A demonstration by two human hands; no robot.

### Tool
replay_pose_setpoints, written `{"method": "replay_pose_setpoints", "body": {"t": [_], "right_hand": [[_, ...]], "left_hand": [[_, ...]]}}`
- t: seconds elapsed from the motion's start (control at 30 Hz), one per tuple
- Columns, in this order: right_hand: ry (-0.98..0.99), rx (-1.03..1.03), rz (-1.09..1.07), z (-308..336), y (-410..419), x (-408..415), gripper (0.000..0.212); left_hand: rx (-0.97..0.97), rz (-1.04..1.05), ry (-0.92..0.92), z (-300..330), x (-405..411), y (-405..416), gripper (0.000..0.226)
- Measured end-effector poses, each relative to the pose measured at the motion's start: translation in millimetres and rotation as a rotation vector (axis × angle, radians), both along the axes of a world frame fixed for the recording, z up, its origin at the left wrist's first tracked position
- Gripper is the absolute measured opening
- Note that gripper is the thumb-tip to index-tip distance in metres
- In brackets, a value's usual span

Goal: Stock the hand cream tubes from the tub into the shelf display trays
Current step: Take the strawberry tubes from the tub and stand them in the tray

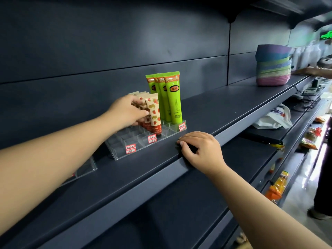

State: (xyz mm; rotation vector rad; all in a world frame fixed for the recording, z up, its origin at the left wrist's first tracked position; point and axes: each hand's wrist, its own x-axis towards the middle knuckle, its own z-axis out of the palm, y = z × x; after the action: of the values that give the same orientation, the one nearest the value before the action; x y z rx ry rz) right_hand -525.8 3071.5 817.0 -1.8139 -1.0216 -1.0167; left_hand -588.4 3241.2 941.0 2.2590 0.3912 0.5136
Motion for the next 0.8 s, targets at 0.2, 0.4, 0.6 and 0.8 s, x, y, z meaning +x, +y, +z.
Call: {"method": "replay_pose_setpoints", "body": {"t": [0.2,0.4,0.6,0.8], "right_hand": [[0.146,0.065,0.149,4,-12,-3,0.035],[0.139,0.111,0.198,20,-39,-23,0.034],[0.023,-0.078,0.135,1,-85,-51,0.027],[0.113,-0.267,0.027,-62,-133,-75,0.027]], "left_hand": [[0.547,0.120,-0.038,21,-46,-13,0.013],[0.733,0.074,-0.302,5,-99,-78,0.015],[0.734,-0.117,-0.378,-83,-121,-118,0.024],[0.663,-0.381,-0.263,-165,-110,-147,0.025]]}}
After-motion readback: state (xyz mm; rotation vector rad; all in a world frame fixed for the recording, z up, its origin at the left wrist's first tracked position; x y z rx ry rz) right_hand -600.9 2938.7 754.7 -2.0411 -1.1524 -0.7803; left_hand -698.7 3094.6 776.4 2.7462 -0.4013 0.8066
